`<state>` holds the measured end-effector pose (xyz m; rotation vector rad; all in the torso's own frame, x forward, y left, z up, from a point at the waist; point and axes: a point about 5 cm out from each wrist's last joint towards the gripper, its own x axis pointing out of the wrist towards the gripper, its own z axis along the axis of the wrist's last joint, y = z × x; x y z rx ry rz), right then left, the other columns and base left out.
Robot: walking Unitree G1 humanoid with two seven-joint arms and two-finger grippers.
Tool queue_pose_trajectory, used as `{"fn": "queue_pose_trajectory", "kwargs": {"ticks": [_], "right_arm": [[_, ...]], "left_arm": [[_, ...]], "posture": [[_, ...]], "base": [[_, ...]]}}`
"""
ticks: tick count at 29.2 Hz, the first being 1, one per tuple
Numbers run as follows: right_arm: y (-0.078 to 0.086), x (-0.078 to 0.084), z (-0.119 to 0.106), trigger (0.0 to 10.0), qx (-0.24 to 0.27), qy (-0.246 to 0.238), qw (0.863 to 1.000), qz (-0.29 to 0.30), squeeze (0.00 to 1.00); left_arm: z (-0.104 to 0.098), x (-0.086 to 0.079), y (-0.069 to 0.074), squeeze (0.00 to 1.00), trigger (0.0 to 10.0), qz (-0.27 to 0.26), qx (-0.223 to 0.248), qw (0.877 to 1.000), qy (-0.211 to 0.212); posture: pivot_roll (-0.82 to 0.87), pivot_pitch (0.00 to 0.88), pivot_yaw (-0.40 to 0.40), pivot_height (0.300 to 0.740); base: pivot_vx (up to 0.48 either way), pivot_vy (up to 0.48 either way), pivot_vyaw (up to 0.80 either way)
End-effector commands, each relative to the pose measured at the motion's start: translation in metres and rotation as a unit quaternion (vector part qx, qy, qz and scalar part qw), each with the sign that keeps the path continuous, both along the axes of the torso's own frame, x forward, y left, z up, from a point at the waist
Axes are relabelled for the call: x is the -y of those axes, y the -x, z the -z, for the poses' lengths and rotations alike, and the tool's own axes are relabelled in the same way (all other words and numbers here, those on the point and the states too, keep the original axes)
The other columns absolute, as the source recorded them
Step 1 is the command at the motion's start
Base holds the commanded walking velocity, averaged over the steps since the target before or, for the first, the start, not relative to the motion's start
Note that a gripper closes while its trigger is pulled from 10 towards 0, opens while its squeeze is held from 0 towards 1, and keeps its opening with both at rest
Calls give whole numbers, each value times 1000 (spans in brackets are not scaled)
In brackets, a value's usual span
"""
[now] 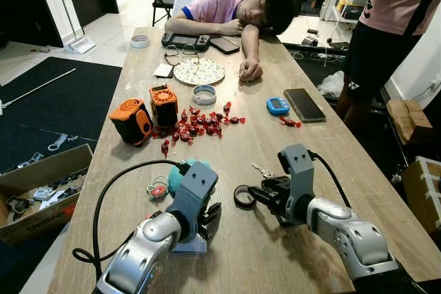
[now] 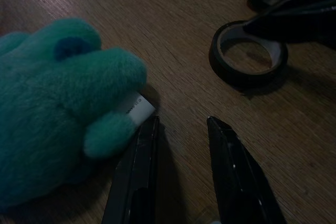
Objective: Hang keys on a hook
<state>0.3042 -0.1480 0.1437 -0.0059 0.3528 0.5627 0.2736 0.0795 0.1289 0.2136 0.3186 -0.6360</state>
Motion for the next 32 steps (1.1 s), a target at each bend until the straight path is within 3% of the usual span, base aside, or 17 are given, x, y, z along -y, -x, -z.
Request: {"fn": "queue_pose_trajectory", "kwargs": {"ticks": [1,15,16,17,18,21,23,26,27,28,29,30,31,32], "right_arm": [[4,-1,3,10000,-6,8,1000,-12,0],[9,0,18,9961,-32,13,999,-10,0],[10,1,21,9294,-37,14,999,-9,0],[10,1,21,9294,-37,14,999,-9,0],[10,2,24,6353,-43,16,999,-6,0],[10,2,25,6353,-44,16,999,-5,0],[10,2,25,1725,-45,15,999,-4,0],[11,2,25,941,-45,14,999,-3,0],[11,2,25,0,-45,13,999,-3,0],[11,2,25,0,-45,13,999,-3,0],[11,2,24,2510,-42,12,999,-2,0],[11,2,24,2510,-42,12,999,-2,0],[10,2,22,7255,-37,9,999,-1,0],[7,2,17,10000,-19,3,1000,3,0]], "left_arm": [[4,3,2,0,10000,0,-5,1000,2],[5,3,2,0,10000,-3,-6,1000,2],[5,2,2,0,10000,-3,-6,1000,2],[5,2,2,0,10000,-3,-6,1000,2],[5,2,2,0,10000,-4,-6,1000,2],[5,2,3,0,10000,-4,-6,1000,2],[4,2,3,0,10000,-4,-6,1000,2],[5,2,3,0,10000,-4,-7,1000,2],[5,2,3,0,10000,-4,-7,1000,2],[5,2,3,0,10000,-4,-7,1000,2],[5,3,4,0,10000,-3,-7,1000,2],[5,3,4,0,10000,-3,-7,1000,2],[5,3,4,0,10000,-3,-8,1000,2],[5,4,4,0,10000,-3,-8,1000,3]], "posture": [[28,149,-13,740],[33,157,-14,740],[33,158,-15,740],[33,158,-15,740],[33,158,-14,740],[33,158,-14,740],[34,160,-12,740],[34,162,-12,740],[32,163,-11,740],[32,163,-11,740],[31,164,-12,740],[31,164,-12,740],[30,164,-12,740],[25,165,-13,740]], "base": [[0,0,0],[0,0,0],[0,0,0],[0,0,0],[0,0,0],[0,0,0],[0,0,0],[0,0,0],[0,0,0],[0,0,0],[0,0,0],[0,0,0],[0,0,0],[0,0,0]]}}
